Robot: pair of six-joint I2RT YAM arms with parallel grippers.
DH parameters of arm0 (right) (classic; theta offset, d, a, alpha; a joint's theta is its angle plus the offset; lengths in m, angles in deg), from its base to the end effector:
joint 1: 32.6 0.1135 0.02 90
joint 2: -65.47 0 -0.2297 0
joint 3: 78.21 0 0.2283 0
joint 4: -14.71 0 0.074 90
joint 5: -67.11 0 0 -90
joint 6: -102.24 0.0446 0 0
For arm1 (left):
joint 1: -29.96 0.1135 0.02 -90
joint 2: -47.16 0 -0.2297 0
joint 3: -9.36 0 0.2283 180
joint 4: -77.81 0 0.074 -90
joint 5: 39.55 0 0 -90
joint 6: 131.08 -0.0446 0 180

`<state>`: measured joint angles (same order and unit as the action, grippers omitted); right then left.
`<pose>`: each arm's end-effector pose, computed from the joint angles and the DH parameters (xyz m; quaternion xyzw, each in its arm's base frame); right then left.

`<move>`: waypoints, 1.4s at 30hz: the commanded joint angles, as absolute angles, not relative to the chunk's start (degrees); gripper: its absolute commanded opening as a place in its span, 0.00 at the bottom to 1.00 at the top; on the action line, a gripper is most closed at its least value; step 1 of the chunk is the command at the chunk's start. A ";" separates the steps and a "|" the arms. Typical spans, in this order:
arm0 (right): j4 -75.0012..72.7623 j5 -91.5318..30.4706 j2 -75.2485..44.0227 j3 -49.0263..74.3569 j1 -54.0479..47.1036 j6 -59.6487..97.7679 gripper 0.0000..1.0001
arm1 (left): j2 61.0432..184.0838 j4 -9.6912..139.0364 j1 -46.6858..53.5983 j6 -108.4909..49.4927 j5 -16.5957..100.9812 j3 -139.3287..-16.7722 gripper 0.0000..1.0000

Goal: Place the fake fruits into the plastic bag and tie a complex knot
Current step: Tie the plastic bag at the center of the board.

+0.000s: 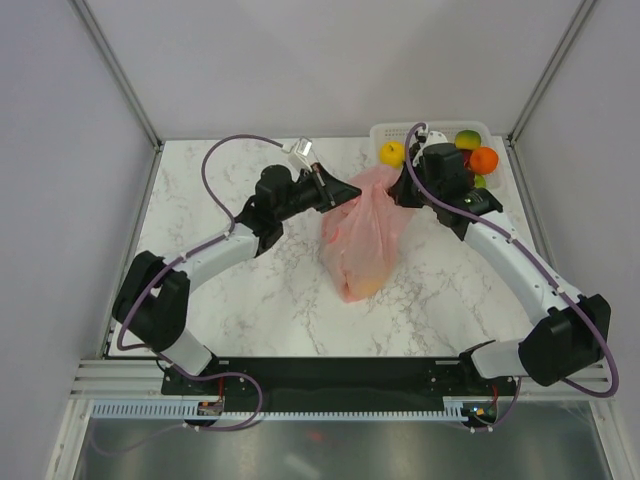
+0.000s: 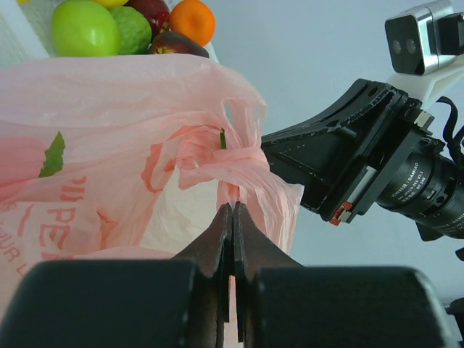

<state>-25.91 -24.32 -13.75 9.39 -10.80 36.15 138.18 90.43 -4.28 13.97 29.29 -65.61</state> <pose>0.2811 0.1136 0.3092 0.0101 0.8755 0.1976 0.4408 0.2876 -0.2152 0.2731 -0.0054 0.7265 -0.5687 0.3856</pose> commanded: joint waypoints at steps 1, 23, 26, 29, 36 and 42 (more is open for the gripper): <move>-22.85 -21.49 -9.34 8.14 -10.54 35.10 0.00 | 138.38 84.90 -3.01 6.38 24.62 -69.51 0.02; -14.23 -19.99 -0.54 -0.56 -10.54 36.23 0.00 | 153.15 82.52 -1.16 1.90 10.29 -83.49 0.02; -14.50 -19.64 0.25 -1.35 -10.63 36.68 0.00 | 152.89 83.66 -0.89 2.60 9.94 -83.14 0.02; -15.11 -20.60 1.22 -1.80 -10.63 36.85 0.00 | 153.15 84.01 -0.63 3.04 9.50 -83.31 0.02; -18.71 -22.80 1.92 -2.15 -10.63 38.17 0.00 | 154.73 84.63 -0.28 3.92 5.19 -85.42 0.02; -20.82 -25.17 1.83 -2.67 -10.71 39.40 0.00 | 155.44 84.81 -0.19 3.57 3.96 -86.30 0.02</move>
